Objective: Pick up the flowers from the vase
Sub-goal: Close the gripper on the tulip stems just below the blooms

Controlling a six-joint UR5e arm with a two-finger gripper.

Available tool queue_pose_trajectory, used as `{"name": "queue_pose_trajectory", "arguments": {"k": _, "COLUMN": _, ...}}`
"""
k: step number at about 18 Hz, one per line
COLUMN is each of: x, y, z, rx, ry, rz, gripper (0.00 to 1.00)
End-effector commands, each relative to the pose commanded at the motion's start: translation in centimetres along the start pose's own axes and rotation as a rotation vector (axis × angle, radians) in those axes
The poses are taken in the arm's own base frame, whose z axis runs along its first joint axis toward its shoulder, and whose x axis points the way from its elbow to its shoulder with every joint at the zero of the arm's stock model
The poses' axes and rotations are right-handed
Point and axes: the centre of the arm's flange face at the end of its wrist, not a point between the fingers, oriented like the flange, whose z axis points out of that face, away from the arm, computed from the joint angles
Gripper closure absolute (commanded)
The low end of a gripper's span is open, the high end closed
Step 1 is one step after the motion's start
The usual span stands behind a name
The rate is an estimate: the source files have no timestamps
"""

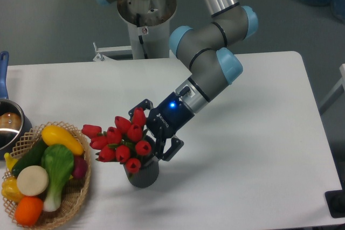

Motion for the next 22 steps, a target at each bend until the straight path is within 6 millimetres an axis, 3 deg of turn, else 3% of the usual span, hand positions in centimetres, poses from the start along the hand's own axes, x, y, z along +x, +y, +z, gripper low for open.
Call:
{"name": "queue_pose_trajectory", "arguments": {"k": 3, "x": 0.02, "y": -0.18, "z": 0.02, "rx": 0.000, "ry": 0.000, "rz": 0.003, "gripper": 0.03}}
{"name": "queue_pose_trajectory", "arguments": {"k": 7, "x": 0.02, "y": -0.18, "z": 0.02, "rx": 0.000, "ry": 0.000, "rz": 0.003, "gripper": 0.26}}
{"name": "queue_pose_trajectory", "arguments": {"k": 11, "x": 0.04, "y": -0.28, "z": -0.02, "rx": 0.002, "ry": 0.000, "rz": 0.006, "gripper": 0.45}}
{"name": "queue_pose_trajectory", "arguments": {"k": 12, "x": 0.06, "y": -0.36, "z": -0.05, "rx": 0.002, "ry": -0.001, "rz": 0.008, "gripper": 0.46}}
{"name": "queue_pose_trajectory", "arguments": {"k": 14, "x": 0.06, "y": -0.37, "z": -0.06, "rx": 0.003, "ry": -0.001, "rz": 0.008, "gripper": 0.58}}
{"name": "queue_pose_trajectory", "arguments": {"k": 18, "x": 0.02, "y": -0.24, "z": -0.19, "rx": 0.003, "ry": -0.003, "rz": 0.005, "gripper": 0.69}}
{"name": "queue_pose_trajectory", "arguments": {"k": 22, "x": -0.02, "y": -0.33, "z": -0.42, "rx": 0.003, "ry": -0.007, "rz": 0.005, "gripper": 0.70}}
